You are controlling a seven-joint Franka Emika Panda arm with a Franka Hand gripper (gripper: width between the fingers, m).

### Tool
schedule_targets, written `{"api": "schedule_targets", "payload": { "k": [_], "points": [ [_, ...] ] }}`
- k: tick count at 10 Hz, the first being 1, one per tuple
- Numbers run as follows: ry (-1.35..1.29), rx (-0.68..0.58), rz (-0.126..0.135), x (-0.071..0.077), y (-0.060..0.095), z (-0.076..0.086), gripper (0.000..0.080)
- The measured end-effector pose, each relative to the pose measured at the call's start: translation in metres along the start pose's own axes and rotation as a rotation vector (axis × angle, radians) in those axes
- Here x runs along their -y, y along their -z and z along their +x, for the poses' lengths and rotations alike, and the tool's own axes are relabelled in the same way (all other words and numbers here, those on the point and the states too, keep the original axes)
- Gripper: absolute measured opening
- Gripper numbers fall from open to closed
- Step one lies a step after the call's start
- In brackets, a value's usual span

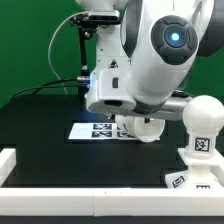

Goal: Assemble lamp

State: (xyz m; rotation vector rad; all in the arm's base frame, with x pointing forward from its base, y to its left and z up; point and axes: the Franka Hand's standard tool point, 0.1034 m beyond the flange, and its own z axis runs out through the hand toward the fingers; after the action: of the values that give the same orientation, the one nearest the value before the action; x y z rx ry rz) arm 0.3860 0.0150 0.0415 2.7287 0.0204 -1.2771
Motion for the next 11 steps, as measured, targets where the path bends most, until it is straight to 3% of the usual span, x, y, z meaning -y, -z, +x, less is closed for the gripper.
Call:
{"api": "schedule_targets", "payload": {
  "k": [2,3,5,7,9,11],
  "points": [
    [0.000,0.000,0.000,0.000,0.000,0.000,0.0439],
    [0.000,0.001,0.000,0.000,0.000,0.000,0.0439],
    [0.000,0.001,0.000,0.000,0.000,0.000,0.0072],
    [0.013,0.000,0.000,0.000,0.001,0.000,0.0040],
    [0.154,-0.031,0.000,0.005,0.025,0.005,0.0040],
    [0.377,-0.067,-0.016,0.012,0.043,0.010,0.0040]
  ]
}}
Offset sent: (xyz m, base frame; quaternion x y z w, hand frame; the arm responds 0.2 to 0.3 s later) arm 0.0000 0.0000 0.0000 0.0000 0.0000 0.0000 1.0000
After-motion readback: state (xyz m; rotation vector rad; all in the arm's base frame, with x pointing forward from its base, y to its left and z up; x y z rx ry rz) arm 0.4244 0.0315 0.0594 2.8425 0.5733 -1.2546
